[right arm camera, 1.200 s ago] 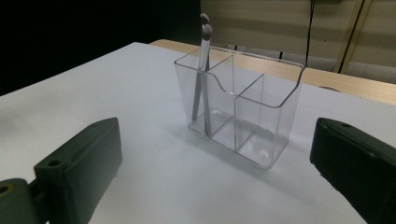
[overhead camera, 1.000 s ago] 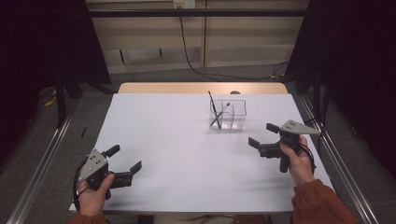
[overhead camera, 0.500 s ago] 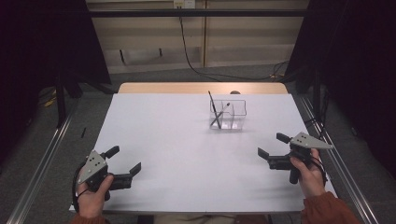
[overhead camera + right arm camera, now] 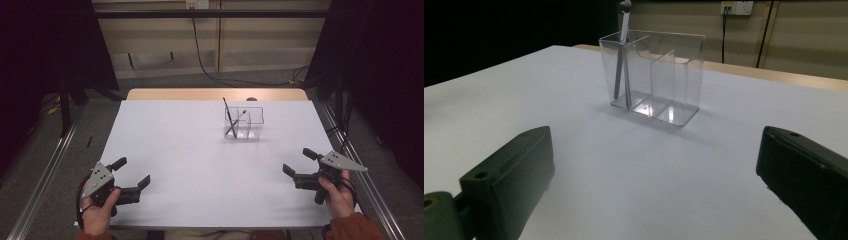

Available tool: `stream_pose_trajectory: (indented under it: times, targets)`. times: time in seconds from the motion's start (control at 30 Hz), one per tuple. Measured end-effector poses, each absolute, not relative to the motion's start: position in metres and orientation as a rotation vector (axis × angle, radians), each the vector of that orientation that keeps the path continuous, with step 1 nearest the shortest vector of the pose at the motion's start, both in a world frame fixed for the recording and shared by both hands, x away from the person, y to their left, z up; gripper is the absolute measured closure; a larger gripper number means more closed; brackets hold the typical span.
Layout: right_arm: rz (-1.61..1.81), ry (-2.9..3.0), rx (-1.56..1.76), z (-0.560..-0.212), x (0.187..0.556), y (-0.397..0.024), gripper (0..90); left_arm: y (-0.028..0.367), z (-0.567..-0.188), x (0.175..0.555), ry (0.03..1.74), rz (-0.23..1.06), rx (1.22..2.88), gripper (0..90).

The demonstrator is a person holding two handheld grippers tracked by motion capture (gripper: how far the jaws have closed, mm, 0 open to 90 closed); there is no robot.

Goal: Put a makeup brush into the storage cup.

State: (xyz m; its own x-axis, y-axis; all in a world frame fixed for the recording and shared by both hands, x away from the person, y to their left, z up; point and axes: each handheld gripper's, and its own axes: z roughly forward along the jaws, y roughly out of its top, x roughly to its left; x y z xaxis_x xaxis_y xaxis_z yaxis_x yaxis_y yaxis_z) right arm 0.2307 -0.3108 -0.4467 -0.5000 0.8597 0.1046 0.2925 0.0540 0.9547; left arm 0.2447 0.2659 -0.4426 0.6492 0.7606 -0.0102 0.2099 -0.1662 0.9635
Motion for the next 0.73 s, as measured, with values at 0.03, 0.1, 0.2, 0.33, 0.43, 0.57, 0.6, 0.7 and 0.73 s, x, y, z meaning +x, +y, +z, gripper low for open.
stream_pose_trajectory:
  times: [0.03,0.1,0.2,0.33,0.43,0.57,0.6,0.7,0.73]
  targets:
    - [1.47,1.825,1.15,-0.4467,0.2292,-0.3128,1.6,0.266,-0.4426,0.2449,0.79,0.59,1.711,1.3]
    - [1.472,1.816,1.164,-0.4471,0.2257,-0.3167,1.5,0.2655,-0.4425,0.2444,0.79,0.587,1.708,1.3]
    - [1.471,1.814,1.153,-0.4485,0.2223,-0.3197,1.2,0.266,-0.4413,0.243,0.796,0.591,1.701,1.3]
    - [1.458,1.845,1.122,-0.4496,0.2214,-0.3159,1.1,0.2661,-0.4406,0.2427,0.794,0.592,1.695,1.2]
    - [1.463,1.848,1.128,-0.4501,0.2213,-0.3155,1.1,0.2656,-0.4397,0.2423,0.789,0.597,1.699,1.2]
    - [1.468,1.845,1.128,-0.4494,0.2238,-0.3152,1.3,0.2666,-0.4392,0.2417,0.793,0.603,1.695,1.2]
    - [1.471,1.846,1.125,-0.4494,0.2241,-0.3153,1.3,0.2671,-0.4392,0.2419,0.793,0.603,1.694,1.1]
    - [1.473,1.848,1.122,-0.4493,0.2242,-0.3154,1.3,0.2665,-0.4397,0.2427,0.799,0.6,1.695,1.1]
    - [1.473,1.851,1.121,-0.4495,0.2244,-0.3155,1.3,0.266,-0.4397,0.2428,0.801,0.603,1.696,1.1]
